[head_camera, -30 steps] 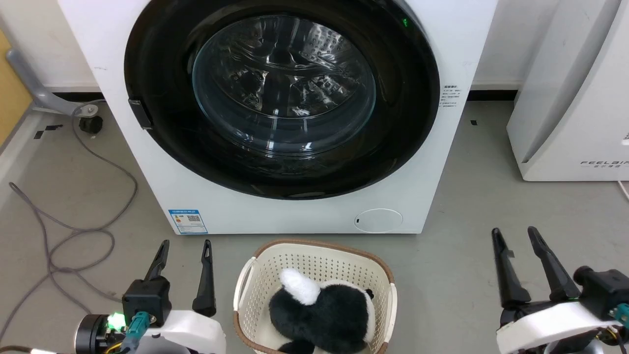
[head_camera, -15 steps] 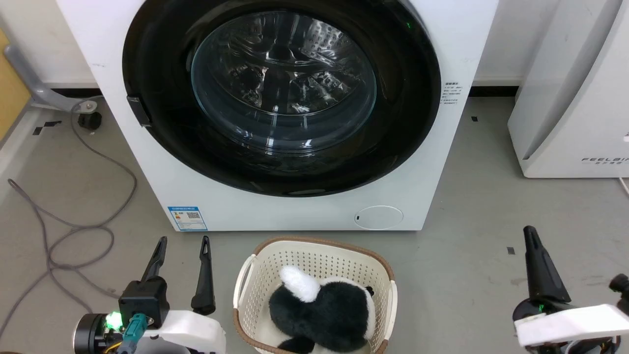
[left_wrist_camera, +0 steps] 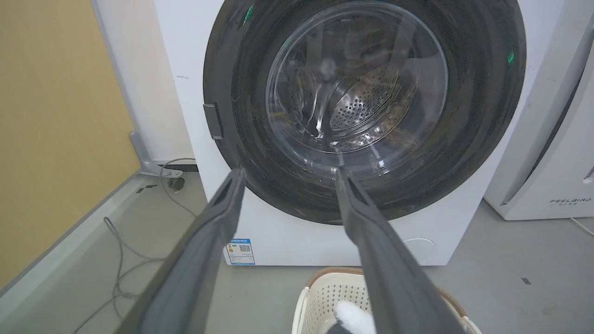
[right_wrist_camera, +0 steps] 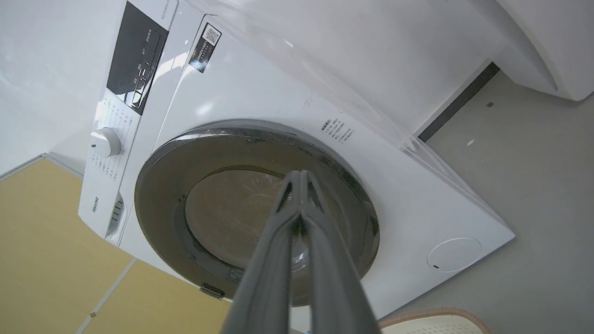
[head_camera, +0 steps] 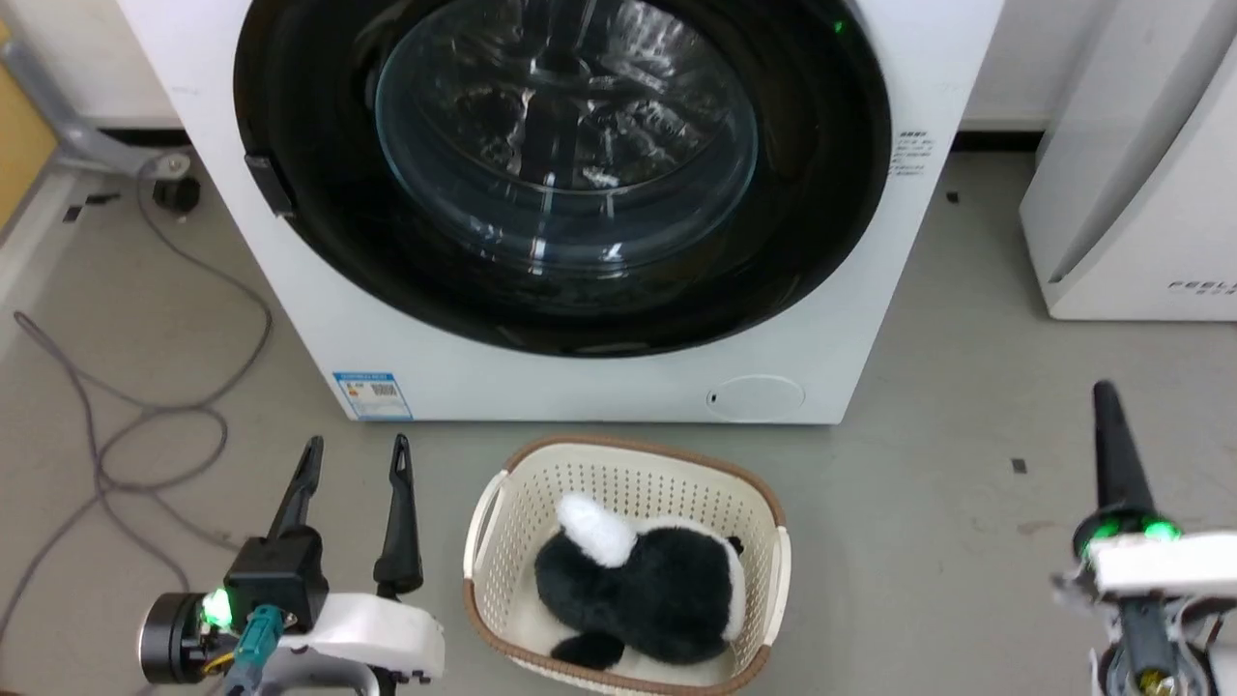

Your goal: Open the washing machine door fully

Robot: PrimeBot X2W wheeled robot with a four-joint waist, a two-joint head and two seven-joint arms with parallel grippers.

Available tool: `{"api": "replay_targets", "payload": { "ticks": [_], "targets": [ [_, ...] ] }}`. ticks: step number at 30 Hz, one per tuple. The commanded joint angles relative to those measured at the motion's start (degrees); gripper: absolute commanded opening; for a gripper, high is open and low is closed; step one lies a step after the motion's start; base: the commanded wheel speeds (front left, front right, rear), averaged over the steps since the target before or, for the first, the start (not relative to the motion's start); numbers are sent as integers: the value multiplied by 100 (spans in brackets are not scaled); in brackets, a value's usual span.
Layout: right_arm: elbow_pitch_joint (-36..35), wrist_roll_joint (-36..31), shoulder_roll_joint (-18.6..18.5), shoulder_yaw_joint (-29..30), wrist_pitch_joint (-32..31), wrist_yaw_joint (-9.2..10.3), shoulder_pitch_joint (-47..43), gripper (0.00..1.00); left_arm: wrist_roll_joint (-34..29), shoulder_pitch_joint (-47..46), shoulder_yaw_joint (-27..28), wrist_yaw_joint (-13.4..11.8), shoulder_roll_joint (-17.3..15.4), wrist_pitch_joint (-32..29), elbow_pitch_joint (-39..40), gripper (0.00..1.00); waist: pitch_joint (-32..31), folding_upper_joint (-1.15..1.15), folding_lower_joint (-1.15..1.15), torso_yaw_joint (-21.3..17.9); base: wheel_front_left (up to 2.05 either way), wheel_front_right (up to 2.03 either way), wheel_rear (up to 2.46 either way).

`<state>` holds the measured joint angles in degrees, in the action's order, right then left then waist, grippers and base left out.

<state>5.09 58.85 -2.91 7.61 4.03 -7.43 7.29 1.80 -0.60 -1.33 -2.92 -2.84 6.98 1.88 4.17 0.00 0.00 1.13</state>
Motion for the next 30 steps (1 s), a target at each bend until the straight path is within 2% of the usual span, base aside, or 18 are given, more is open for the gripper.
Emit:
{"api": "replay_targets", "payload": {
  "ticks": [1,18,30],
  "targets": [
    [86,250,-26,82,-37,-3,228,0,40,-144,-14,-20,-3,61,51,100,104,0,0,42,0,0,0],
    [1303,1219,-454,355,-177,-4,2197,0,105,-755,-25,-37,-3,264,187,100,988,0,0,287,0,0,0],
    [2322,1531,-861,58,-217,-4,3766,0,252,-1078,-147,-114,-3,408,242,100,1515,0,0,478,0,0,0]
  ]
}}
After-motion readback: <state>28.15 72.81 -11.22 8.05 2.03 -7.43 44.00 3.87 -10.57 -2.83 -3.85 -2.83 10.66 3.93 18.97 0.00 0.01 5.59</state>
